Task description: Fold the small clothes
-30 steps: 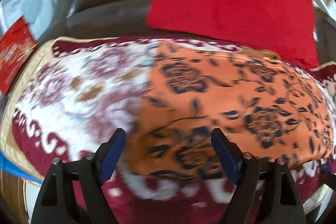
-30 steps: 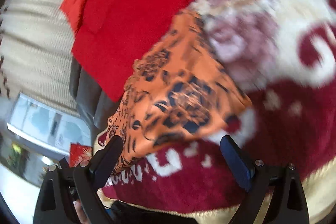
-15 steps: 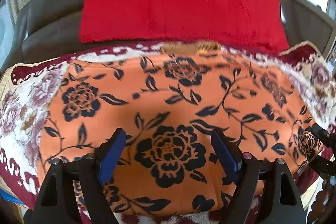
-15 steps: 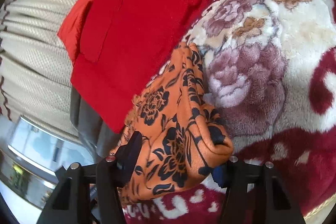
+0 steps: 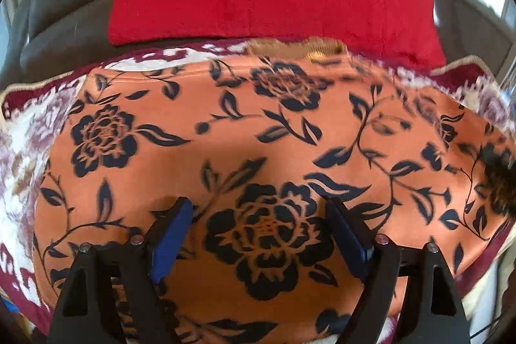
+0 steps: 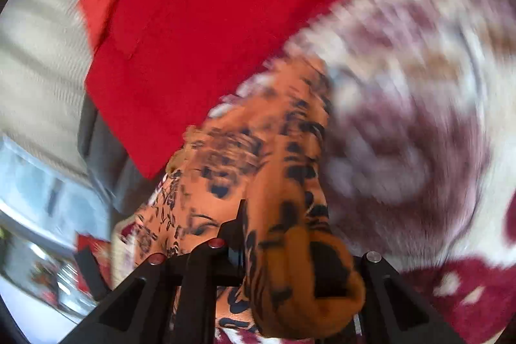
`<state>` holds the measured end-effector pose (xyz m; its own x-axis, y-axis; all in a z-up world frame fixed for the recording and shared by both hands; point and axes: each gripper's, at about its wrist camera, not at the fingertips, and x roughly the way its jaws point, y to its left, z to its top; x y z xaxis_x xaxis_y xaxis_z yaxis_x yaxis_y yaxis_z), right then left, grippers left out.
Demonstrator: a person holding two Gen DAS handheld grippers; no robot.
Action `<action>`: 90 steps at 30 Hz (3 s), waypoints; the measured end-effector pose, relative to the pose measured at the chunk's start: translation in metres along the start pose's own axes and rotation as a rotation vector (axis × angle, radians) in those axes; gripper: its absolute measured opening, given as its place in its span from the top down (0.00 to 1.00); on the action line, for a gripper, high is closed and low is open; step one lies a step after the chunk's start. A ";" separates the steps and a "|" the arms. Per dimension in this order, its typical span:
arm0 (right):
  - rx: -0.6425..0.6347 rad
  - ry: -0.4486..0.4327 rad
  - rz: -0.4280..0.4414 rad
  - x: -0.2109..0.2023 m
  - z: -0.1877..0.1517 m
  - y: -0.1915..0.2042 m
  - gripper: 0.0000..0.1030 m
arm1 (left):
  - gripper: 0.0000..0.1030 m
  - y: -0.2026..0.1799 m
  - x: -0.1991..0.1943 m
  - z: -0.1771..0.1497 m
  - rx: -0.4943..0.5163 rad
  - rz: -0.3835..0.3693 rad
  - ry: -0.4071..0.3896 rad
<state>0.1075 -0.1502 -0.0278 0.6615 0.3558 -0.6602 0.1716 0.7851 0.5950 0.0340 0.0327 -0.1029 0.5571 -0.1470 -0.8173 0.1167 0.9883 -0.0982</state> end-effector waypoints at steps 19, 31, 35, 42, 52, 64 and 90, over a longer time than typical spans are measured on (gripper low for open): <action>-0.635 0.313 0.007 0.190 -0.119 0.324 0.82 | 0.18 0.259 -0.086 -0.074 -0.590 0.065 -0.204; -0.665 0.329 0.155 0.201 -0.178 0.334 0.20 | 0.18 0.252 -0.103 -0.073 -0.555 0.006 -0.247; -0.569 0.280 0.196 0.167 -0.159 0.301 0.20 | 0.18 0.232 -0.106 -0.063 -0.524 -0.059 -0.249; -0.453 0.244 0.206 0.122 -0.152 0.246 0.20 | 0.18 0.167 -0.084 -0.042 -0.393 -0.104 -0.157; -0.323 0.187 0.254 0.082 -0.123 0.188 0.20 | 0.24 0.127 -0.061 -0.020 -0.315 -0.011 -0.057; -0.281 0.161 0.237 0.069 -0.114 0.169 0.20 | 0.83 0.144 -0.076 -0.026 -0.284 -0.002 -0.100; -0.171 0.405 0.246 0.140 -0.087 0.150 0.60 | 0.50 0.159 -0.041 -0.010 -0.227 -0.013 -0.055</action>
<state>0.1626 0.0611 -0.0709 0.3252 0.6822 -0.6549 -0.0978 0.7131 0.6943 0.0218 0.1964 -0.0906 0.6013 -0.1555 -0.7838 -0.0606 0.9692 -0.2388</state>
